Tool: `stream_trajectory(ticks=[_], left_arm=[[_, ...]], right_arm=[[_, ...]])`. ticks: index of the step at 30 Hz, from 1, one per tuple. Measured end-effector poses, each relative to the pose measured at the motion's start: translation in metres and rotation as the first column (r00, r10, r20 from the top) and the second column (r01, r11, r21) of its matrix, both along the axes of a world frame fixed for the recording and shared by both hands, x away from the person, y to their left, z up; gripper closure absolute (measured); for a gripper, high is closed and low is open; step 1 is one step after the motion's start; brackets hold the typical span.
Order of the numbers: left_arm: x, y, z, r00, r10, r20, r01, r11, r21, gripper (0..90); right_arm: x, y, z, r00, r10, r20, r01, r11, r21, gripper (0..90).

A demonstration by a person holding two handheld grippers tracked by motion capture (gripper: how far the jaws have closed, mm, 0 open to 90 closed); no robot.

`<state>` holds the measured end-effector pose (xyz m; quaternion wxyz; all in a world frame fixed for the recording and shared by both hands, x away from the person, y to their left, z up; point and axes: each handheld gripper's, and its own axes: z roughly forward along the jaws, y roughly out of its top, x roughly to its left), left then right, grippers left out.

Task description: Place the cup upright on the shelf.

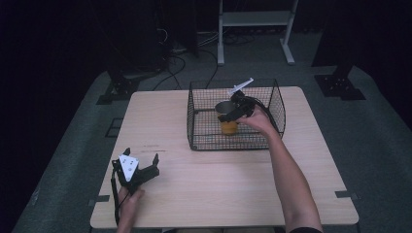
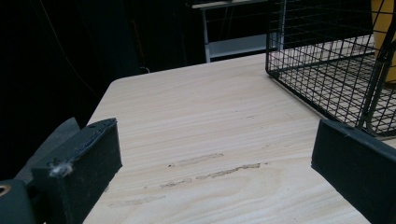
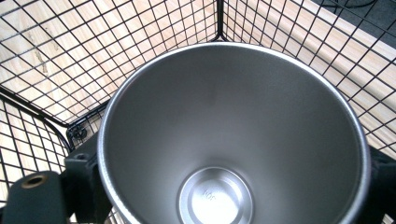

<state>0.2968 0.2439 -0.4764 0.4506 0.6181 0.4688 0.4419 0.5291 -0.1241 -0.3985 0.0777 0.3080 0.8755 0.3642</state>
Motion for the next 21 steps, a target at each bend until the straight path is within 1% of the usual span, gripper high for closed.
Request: stream_trajectory(ticks=[2,7,10,13,16,19,21], left_arm=[[0.0000,0.0001,0.0000,1.0000,-0.001,0.000,0.001,1.0000,-0.001,0.8],[0.0000,-0.0001,0.0000,1.0000,-0.001,0.000,0.001,1.0000,0.001,0.8],[0.0000,0.0000,0.0000,1.0000,-0.002,0.000,0.002,1.0000,0.000,0.8],[-0.0001,-0.0003,-0.0001,1.0000,-0.004,0.002,0.004,1.0000,0.003,0.8],[-0.0002,-0.0004,-0.0001,1.0000,-0.003,0.002,0.003,1.0000,0.004,0.8],[-0.0002,-0.0003,-0.0001,1.0000,-0.003,0.001,0.003,1.0000,0.003,0.8],[-0.0002,-0.0005,-0.0001,1.0000,-0.002,0.002,0.002,1.0000,0.004,0.8]], right_arm=[[-0.0008,-0.0007,-0.0004,0.9999,-0.004,0.009,0.004,1.0000,-0.007,9.8],[-0.0028,-0.0019,-0.0006,0.9999,-0.002,0.011,0.002,0.9999,-0.017,9.3],[-0.0048,-0.0013,-0.0016,0.9997,-0.007,0.022,0.007,0.9996,-0.026,8.6],[-0.0071,0.0011,-0.0035,0.9995,0.008,0.031,-0.006,0.9987,-0.051,7.9],[-0.0084,0.0015,-0.0044,0.9995,0.009,0.030,-0.008,0.9991,-0.041,7.6],[-0.0089,0.0024,-0.0029,0.9994,0.013,0.032,-0.011,0.9987,-0.050,6.4],[-0.0094,0.0025,-0.0016,0.9991,0.008,0.042,-0.005,0.9986,-0.053,4.1]])
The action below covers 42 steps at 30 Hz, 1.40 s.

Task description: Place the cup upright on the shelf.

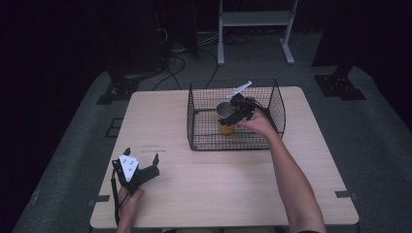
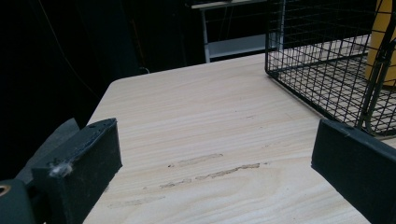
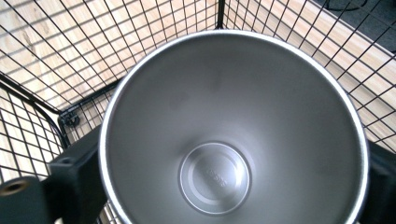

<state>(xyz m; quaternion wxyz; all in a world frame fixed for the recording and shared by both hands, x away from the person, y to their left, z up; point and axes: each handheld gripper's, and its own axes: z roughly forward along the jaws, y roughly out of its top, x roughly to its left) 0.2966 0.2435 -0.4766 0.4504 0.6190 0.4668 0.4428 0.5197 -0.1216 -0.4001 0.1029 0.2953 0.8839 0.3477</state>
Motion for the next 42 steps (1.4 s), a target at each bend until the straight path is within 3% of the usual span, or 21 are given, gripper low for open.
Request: stream_trajectory(ticks=[11,18,26,42], left_arm=[[0.000,0.000,0.000,1.0000,0.001,0.000,-0.001,1.0000,0.002,0.8],[0.000,0.000,0.000,1.0000,0.004,-0.002,-0.004,1.0000,0.006,0.8],[0.001,0.000,0.000,1.0000,0.005,-0.002,-0.005,1.0000,0.002,0.8],[0.001,0.000,0.000,1.0000,0.005,-0.004,-0.005,1.0000,0.001,0.8]], right_arm=[[-0.001,-0.002,0.010,0.9995,-0.015,0.026,0.013,0.9980,0.061,1.7],[-0.001,-0.002,0.024,0.9985,-0.024,0.049,0.019,0.9949,0.099,1.7],[-0.001,-0.010,0.040,0.9966,-0.047,0.067,0.035,0.9836,0.177,1.8],[-0.005,-0.035,0.053,0.9954,-0.075,0.060,0.061,0.9744,0.217,1.8]])
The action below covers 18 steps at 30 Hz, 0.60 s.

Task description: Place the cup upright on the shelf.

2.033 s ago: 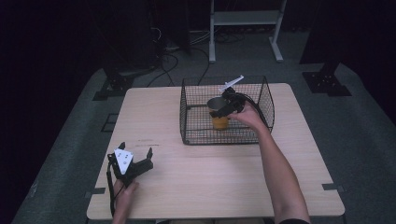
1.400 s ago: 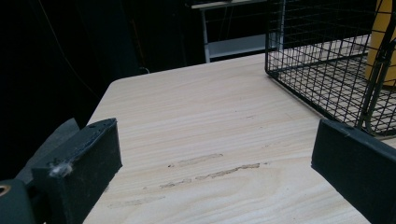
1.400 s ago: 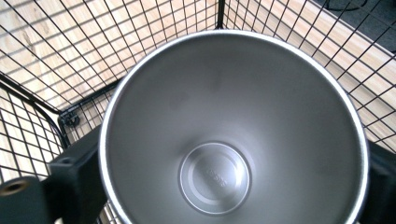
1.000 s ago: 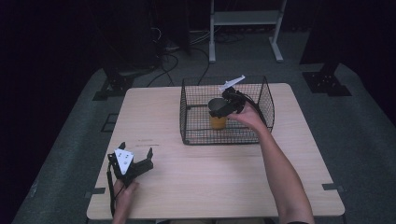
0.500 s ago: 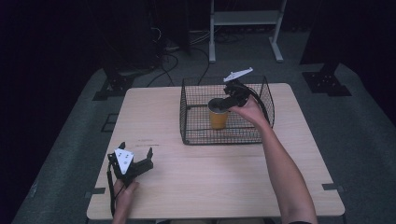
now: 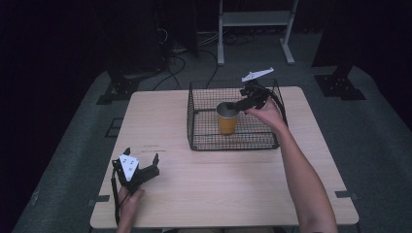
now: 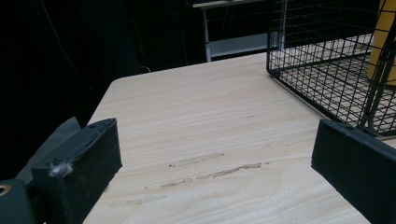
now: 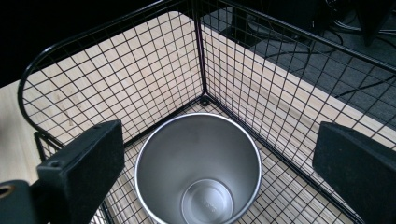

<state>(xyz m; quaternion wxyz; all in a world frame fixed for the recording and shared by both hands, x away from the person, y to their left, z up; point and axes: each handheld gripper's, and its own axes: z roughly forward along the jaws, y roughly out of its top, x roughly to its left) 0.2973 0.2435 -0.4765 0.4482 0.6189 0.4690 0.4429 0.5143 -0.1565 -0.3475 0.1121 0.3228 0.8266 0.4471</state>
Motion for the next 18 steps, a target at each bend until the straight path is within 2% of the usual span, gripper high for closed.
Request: stream_trajectory(ticks=[13,18], left_arm=[[0.000,0.000,0.000,1.0000,-0.002,0.001,0.002,1.0000,0.002,0.8],[-0.001,-0.001,0.000,1.0000,-0.004,0.002,0.004,1.0000,0.003,0.8]], right_arm=[[-0.009,-0.016,0.008,0.9998,-0.022,0.002,0.022,0.9998,-0.001,1.8],[-0.013,-0.024,0.009,0.9996,-0.029,-0.004,0.029,0.9995,0.015,2.0]])
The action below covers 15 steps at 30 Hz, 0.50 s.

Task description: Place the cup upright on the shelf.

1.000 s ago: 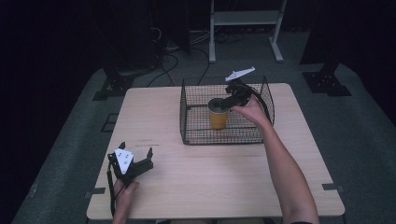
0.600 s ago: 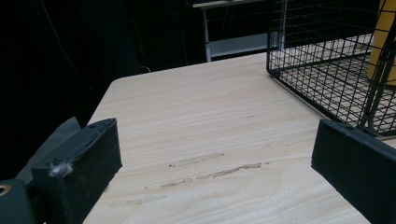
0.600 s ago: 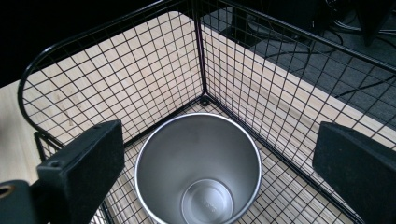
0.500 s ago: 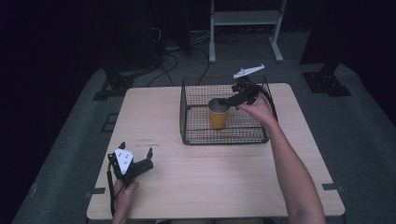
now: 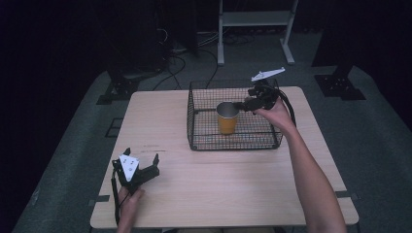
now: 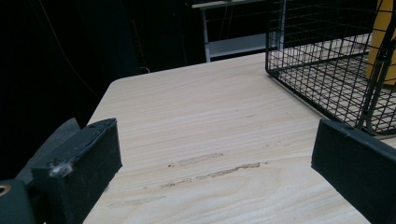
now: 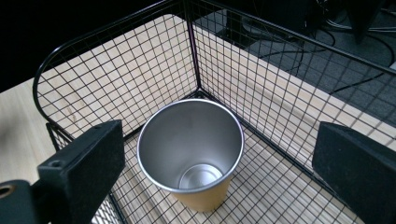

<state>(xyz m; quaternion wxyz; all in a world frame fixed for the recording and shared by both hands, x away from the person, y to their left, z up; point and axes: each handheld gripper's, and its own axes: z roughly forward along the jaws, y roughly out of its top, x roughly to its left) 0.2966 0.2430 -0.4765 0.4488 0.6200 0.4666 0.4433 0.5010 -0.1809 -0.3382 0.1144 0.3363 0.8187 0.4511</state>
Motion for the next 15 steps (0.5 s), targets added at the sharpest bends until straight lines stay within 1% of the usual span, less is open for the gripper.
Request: stream_trajectory(ticks=[9,15], left_arm=[[0.000,0.000,0.000,1.0000,0.002,0.000,-0.002,1.0000,-0.002,0.8],[0.000,0.000,0.000,1.0000,0.002,0.001,-0.002,1.0000,-0.002,0.8]], right_arm=[[-0.008,-0.013,0.001,0.9998,-0.016,-0.010,0.016,0.9999,0.004,2.1],[-0.013,-0.017,0.000,0.9997,-0.015,-0.017,0.015,0.9999,-0.008,2.1]])
